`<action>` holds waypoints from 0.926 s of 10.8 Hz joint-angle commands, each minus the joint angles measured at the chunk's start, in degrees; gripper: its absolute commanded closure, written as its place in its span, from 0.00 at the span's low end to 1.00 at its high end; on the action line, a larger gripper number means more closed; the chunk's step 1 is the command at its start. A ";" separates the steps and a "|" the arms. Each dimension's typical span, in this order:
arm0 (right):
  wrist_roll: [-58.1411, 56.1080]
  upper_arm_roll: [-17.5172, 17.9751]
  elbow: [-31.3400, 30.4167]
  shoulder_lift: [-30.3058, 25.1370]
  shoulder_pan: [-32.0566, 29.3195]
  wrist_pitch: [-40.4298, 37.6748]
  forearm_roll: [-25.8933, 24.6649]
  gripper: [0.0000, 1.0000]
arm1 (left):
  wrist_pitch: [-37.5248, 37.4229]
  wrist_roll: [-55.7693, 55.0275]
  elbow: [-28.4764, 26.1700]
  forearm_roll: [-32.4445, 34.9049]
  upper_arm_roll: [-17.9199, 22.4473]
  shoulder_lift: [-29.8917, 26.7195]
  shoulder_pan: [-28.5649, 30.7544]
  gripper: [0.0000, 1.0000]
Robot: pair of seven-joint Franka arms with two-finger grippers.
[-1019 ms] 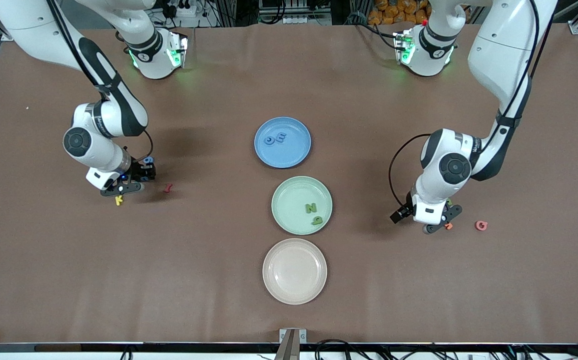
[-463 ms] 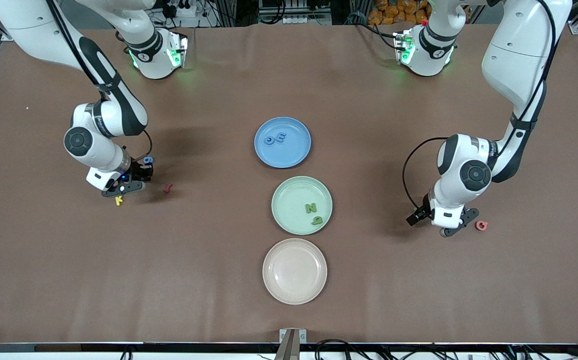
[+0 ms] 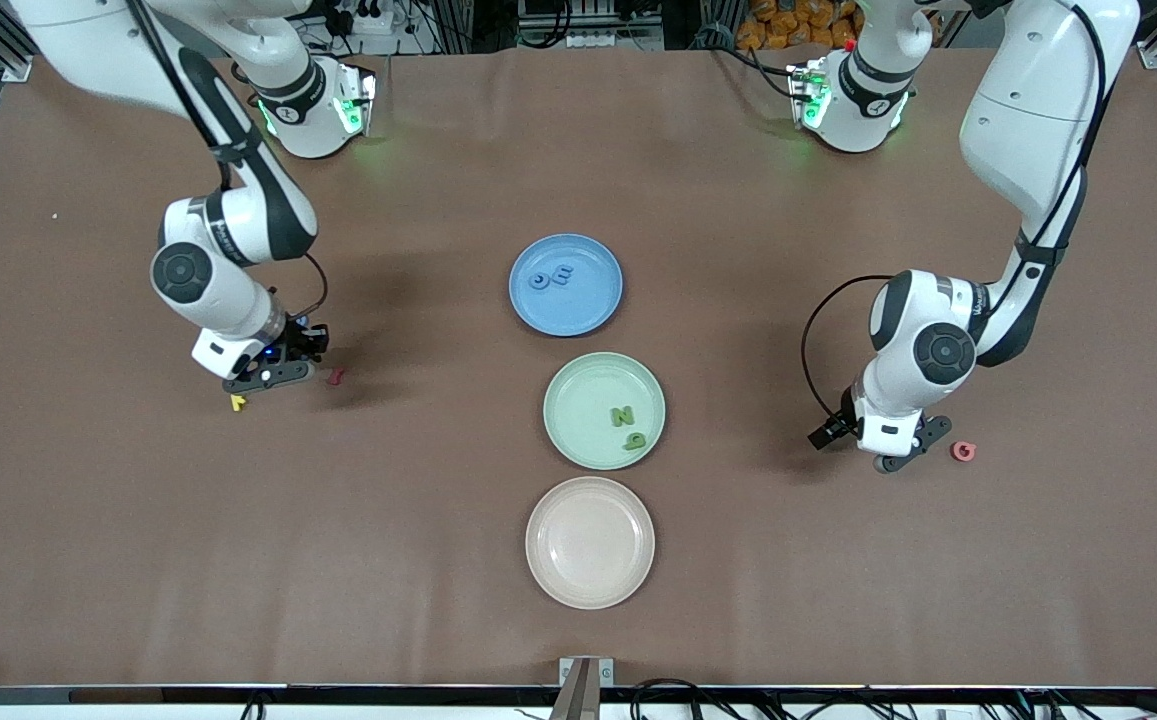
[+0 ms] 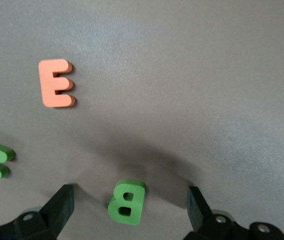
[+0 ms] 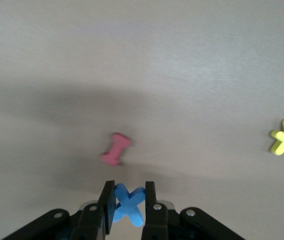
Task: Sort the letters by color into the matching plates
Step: 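Place the blue x on the blue plate while the left gripper places green B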
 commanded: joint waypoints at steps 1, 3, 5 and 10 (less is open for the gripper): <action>13.87 0.21 0.97 -2.26 7.80 -2.73 2.08 1.00 | -0.15 -1.29 -0.06 -0.28 -0.16 0.09 -0.25 0.05; 20.04 0.48 2.12 -2.18 12.90 -3.51 5.75 1.00 | -0.15 -1.38 0.03 -0.28 -0.16 0.00 -0.08 1.00; 26.45 0.39 3.87 -1.74 19.32 -3.87 11.82 1.00 | -0.15 -1.73 0.12 -0.37 -0.16 -0.08 -0.34 1.00; 39.82 3.28 9.67 2.30 27.16 -3.69 18.42 1.00 | -0.15 -1.73 2.39 -0.37 -0.34 -0.17 -0.78 1.00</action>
